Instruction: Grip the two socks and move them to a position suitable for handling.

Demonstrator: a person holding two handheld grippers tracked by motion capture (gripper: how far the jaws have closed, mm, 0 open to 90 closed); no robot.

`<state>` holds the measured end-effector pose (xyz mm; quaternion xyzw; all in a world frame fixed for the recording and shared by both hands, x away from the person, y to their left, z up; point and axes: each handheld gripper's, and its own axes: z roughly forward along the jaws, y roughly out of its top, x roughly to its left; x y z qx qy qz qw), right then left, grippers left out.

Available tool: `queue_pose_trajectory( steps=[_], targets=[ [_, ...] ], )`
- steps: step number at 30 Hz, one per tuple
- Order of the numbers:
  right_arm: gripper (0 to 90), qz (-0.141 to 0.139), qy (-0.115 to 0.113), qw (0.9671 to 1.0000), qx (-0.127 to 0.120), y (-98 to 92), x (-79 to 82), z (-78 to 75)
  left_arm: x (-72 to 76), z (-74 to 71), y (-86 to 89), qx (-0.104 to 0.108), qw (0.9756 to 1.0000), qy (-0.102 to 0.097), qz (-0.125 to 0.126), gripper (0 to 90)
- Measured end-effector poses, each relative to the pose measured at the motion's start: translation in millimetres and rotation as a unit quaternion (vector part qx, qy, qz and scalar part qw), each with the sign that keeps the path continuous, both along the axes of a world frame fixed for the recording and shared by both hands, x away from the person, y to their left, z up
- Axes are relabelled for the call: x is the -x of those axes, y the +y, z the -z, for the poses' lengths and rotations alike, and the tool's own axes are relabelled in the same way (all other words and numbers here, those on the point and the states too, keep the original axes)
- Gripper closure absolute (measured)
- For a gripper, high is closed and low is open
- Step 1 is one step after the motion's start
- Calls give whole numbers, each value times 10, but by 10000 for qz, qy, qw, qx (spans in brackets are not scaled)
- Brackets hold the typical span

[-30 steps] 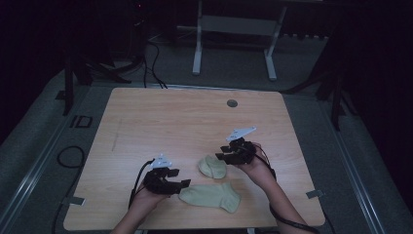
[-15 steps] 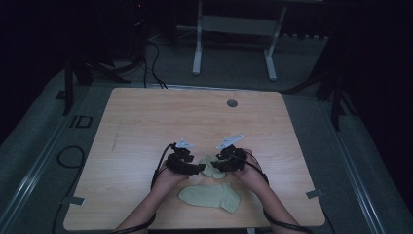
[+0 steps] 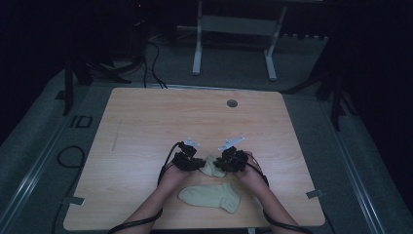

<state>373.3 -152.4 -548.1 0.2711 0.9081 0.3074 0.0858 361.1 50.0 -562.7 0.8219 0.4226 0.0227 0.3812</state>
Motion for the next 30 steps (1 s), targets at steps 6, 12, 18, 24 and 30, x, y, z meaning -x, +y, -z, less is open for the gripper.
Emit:
queue_pose_trajectory(
  steps=[6,12,18,24,30],
  targets=[
    [829,-37,-118,9998,-143,-17,77,-135,84,-94,69,29,9997,-224,-94,883],
    [829,209,-249,9983,-490,-156,108,-401,200,-267,226,-15,9985,-492,-221,884],
    [828,571,-370,9955,-663,-350,98,-531,274,-363,400,33,9970,-662,-412,883],
    [825,844,-168,9945,-599,-437,102,-356,241,-221,465,-118,9966,-621,-523,882],
    [824,935,26,9949,-368,-429,65,-48,196,-37,444,-204,9979,-421,-445,881]
  ],
)
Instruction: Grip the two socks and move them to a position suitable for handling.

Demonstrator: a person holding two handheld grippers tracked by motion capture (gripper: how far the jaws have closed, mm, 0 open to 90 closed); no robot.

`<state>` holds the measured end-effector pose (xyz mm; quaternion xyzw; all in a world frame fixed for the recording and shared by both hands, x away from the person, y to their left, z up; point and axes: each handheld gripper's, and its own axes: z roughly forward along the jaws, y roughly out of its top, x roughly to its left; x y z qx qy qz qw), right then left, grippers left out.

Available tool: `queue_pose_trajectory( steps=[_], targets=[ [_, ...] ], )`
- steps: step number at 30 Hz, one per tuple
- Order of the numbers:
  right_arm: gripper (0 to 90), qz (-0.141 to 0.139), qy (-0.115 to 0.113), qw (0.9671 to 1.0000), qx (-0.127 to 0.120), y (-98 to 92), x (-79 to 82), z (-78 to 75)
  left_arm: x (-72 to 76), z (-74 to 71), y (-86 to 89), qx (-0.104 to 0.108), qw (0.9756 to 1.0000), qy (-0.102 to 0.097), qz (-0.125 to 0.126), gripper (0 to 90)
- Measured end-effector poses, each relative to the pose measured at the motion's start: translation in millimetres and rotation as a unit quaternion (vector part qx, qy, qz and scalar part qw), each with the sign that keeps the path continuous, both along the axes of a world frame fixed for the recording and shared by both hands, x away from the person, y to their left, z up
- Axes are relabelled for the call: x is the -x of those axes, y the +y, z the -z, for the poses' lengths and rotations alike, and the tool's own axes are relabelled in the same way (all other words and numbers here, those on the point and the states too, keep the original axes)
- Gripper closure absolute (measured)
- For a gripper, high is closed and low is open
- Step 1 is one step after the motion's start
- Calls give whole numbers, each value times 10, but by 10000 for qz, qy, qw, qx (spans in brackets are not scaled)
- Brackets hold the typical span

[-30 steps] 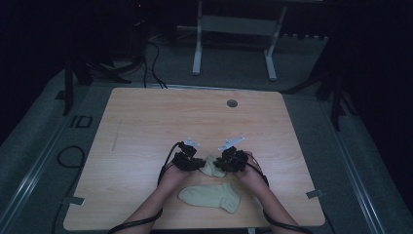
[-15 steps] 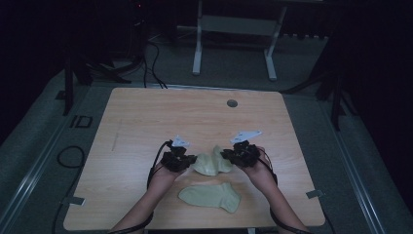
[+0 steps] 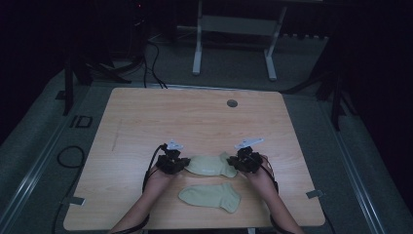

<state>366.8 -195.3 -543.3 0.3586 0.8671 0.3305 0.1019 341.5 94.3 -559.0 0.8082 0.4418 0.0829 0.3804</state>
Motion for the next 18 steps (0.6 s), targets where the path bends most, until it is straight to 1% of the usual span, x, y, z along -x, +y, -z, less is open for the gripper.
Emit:
queue_pose_trajectory(
  steps=[1,3,4,6,8,9,10,12,13,15,16,17,18],
  targets=[
    [824,17,51,10000,36,-3,-21,34,0,8,-2,-69,10000,-32,0,881],
    [824,37,105,9999,44,0,-53,77,-11,24,10,-11,10000,55,31,881],
    [824,30,113,9999,92,6,-63,88,-9,28,17,-30,10000,33,-10,881],
    [821,16,76,9999,110,15,-77,87,-13,30,28,26,10000,67,7,881],
    [794,41,66,9999,142,24,-94,84,-6,28,24,-17,10000,52,-13,879],
    [763,47,41,9998,171,31,-102,82,-4,28,25,-44,10000,49,-7,877],
    [744,74,36,9998,201,35,-110,77,4,24,25,-29,10000,25,-50,861],
    [716,115,9,9998,187,27,-118,45,20,-7,44,-35,9999,-65,-138,700],
    [716,154,-20,9998,144,15,-114,11,25,-35,70,36,9999,-78,-142,665],
    [716,208,-69,9998,-15,-17,-93,-82,49,-115,111,169,9994,-191,-215,665],
    [719,204,-110,9997,-56,-28,-77,-129,62,-163,121,207,9993,-266,-189,667],
    [738,183,-162,9997,-86,-31,-56,-168,82,-211,118,241,9989,-369,-181,679],
    [756,151,-185,9997,-95,-23,-30,-198,101,-256,104,237,9986,-431,-167,725]
  ],
)
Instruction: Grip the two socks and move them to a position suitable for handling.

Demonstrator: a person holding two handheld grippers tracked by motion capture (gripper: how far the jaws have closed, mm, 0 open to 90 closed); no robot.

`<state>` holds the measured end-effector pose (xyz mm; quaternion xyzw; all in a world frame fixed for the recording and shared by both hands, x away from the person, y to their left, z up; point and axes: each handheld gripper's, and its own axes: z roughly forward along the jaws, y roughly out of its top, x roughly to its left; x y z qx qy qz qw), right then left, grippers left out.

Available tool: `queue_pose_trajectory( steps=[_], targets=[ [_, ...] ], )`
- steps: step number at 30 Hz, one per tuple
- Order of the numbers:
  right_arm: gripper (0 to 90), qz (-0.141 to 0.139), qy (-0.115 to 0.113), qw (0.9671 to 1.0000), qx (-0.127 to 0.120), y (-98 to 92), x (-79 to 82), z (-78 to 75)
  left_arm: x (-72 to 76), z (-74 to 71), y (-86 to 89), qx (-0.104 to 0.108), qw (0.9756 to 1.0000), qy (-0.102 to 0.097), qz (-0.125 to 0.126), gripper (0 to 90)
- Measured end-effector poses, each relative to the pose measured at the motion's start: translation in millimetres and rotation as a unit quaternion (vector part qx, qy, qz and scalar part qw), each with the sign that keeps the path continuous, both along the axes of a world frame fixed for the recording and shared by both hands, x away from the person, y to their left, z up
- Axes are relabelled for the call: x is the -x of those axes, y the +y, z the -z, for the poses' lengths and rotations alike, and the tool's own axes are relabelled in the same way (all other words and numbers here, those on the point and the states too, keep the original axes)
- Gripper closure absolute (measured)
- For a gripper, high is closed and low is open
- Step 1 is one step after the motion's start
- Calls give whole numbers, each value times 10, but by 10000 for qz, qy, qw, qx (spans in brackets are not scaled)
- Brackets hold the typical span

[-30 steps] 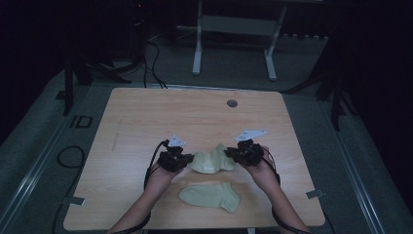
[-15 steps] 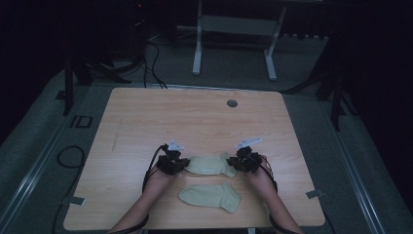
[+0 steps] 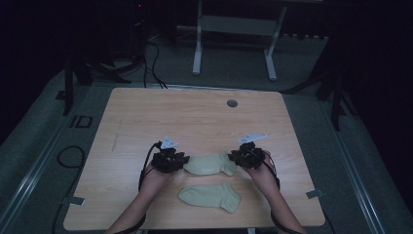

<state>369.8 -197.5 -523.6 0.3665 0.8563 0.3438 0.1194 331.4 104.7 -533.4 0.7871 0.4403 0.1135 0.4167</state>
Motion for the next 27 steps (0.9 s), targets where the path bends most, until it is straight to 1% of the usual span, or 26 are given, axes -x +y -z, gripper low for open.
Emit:
queue_pose_trajectory(
  steps=[1,2,3,5,7,8,10,12,13,14,15,17,19,21,23,25,27],
  targets=[
    [768,-53,-30,10000,27,16,28,-18,15,-35,-25,6,10000,-35,68,778],
    [817,-85,-40,9999,55,36,59,-25,32,-56,-62,8,9999,-66,122,813],
    [838,-137,-31,9999,50,55,84,-18,41,-65,-106,-24,9997,-53,218,852],
    [868,-188,-26,9997,135,103,121,32,38,-26,-207,-114,9994,60,322,884],
    [876,-202,50,9996,180,125,123,94,17,43,-263,-253,9990,147,344,885],
    [876,-178,84,9996,208,134,124,130,8,87,-282,-332,9988,179,308,892],
    [876,-176,122,9994,263,144,124,190,5,169,-301,-480,9984,156,247,896],
    [875,-183,133,9991,372,151,125,238,-7,241,-298,-559,9978,238,249,896],
    [876,-208,134,9986,470,154,121,264,-18,270,-291,-631,9974,238,237,896],
    [876,-224,98,9987,445,150,120,276,-34,292,-275,-608,9976,250,226,896],
    [876,-221,117,9988,414,142,110,278,-57,298,-252,-521,9980,279,210,896],
    [875,-199,87,9988,445,140,88,277,-103,296,-225,-542,9980,272,157,896],
    [874,-186,80,9988,449,146,61,277,-146,300,-212,-473,9983,302,134,895],
    [872,-155,49,9986,496,157,37,274,-178,302,-213,-470,9984,293,126,895],
    [869,-119,66,9987,484,157,2,273,-202,306,-222,-453,9986,276,82,895],
    [868,-109,72,9986,508,157,-36,269,-234,310,-224,-387,9987,307,83,895],
    [868,-79,75,9986,509,158,-70,268,-261,309,-225,-367,9987,334,67,895]
  ],
)
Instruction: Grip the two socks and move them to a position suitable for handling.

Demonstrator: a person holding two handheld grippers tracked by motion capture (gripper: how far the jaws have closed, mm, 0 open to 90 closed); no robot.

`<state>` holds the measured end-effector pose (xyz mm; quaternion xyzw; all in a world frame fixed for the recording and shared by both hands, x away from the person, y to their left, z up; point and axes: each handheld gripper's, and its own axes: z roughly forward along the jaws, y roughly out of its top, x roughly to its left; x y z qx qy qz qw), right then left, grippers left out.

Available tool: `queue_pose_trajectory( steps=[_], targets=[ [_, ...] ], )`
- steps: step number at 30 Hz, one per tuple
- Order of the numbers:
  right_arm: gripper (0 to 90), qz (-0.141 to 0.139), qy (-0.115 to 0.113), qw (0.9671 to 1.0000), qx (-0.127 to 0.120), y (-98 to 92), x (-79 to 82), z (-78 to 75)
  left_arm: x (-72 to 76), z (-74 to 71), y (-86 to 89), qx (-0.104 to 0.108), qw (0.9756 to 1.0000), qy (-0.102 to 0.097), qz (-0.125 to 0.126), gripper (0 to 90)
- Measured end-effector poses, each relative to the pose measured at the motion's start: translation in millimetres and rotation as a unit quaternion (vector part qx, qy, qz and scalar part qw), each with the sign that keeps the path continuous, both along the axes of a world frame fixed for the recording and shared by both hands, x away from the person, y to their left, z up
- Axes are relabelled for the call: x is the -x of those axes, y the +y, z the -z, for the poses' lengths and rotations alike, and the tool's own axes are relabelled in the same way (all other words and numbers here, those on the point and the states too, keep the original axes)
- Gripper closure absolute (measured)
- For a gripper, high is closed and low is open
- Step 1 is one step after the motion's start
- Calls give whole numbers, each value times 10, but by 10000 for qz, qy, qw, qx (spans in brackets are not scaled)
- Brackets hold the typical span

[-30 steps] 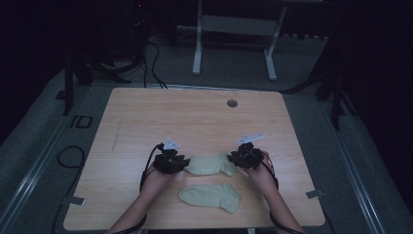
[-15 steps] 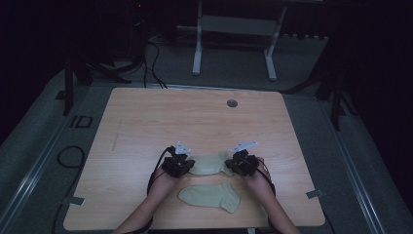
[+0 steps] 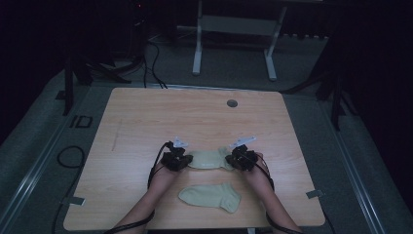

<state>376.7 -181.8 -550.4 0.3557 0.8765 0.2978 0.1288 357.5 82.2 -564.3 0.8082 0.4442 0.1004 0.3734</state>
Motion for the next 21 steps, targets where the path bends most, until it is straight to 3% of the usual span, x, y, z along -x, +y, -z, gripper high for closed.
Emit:
queue_pose_trajectory(
  steps=[9,13,18,21],
  targets=[
    [863,45,69,10000,-3,-11,-57,-9,-33,-4,-21,22,10000,48,-4,893],
    [819,3,116,9999,-48,-13,-55,-14,-21,-27,-18,113,9998,127,56,883],
    [759,-97,70,9995,-288,-48,24,-150,59,-143,-16,256,9995,53,190,791],
    [713,-88,92,9990,-426,-98,101,-234,130,-236,-8,381,9989,10,279,690]
  ],
)
